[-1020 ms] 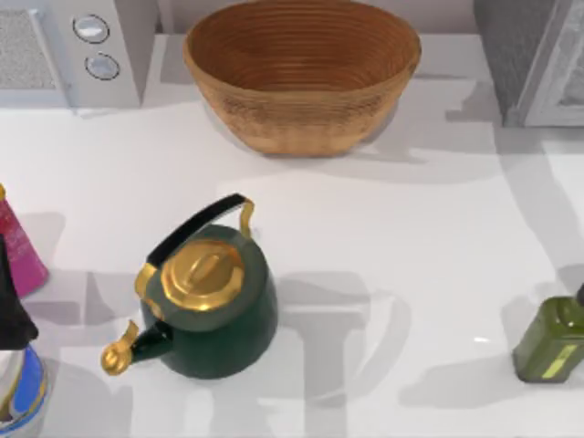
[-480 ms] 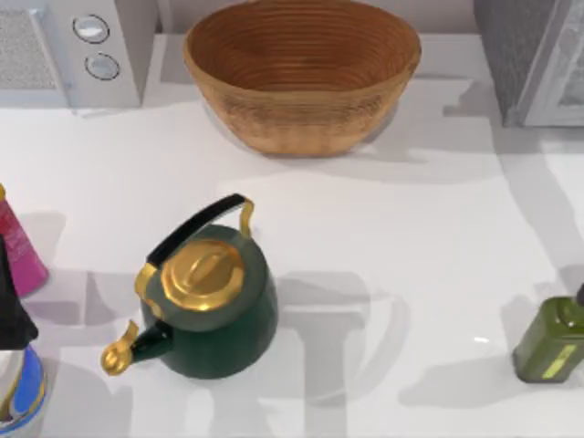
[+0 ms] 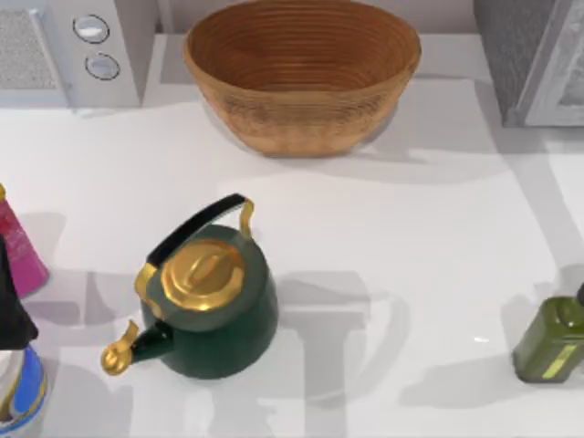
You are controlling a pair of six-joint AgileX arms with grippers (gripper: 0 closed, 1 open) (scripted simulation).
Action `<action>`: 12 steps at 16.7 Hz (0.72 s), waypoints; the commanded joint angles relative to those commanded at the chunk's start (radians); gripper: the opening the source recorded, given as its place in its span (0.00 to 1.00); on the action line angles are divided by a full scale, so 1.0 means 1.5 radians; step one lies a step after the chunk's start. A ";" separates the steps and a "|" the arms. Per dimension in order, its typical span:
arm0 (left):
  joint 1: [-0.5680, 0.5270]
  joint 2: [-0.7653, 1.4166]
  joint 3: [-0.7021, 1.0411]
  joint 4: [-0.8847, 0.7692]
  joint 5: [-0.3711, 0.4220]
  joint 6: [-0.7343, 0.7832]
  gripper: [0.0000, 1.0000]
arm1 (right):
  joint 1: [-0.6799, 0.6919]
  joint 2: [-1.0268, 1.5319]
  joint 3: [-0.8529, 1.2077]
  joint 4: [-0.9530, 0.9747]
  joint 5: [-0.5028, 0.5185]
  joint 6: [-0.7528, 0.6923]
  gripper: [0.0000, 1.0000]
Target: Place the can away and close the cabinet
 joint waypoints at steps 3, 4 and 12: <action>0.000 0.000 0.000 0.000 0.000 0.000 1.00 | -0.012 0.104 0.156 -0.034 -0.011 0.000 0.00; 0.000 0.000 0.000 0.000 0.000 0.000 1.00 | -0.016 0.134 0.197 -0.044 -0.015 0.000 0.00; 0.000 0.000 0.000 0.000 0.000 0.000 1.00 | -0.028 0.222 0.300 -0.073 -0.025 -0.001 0.00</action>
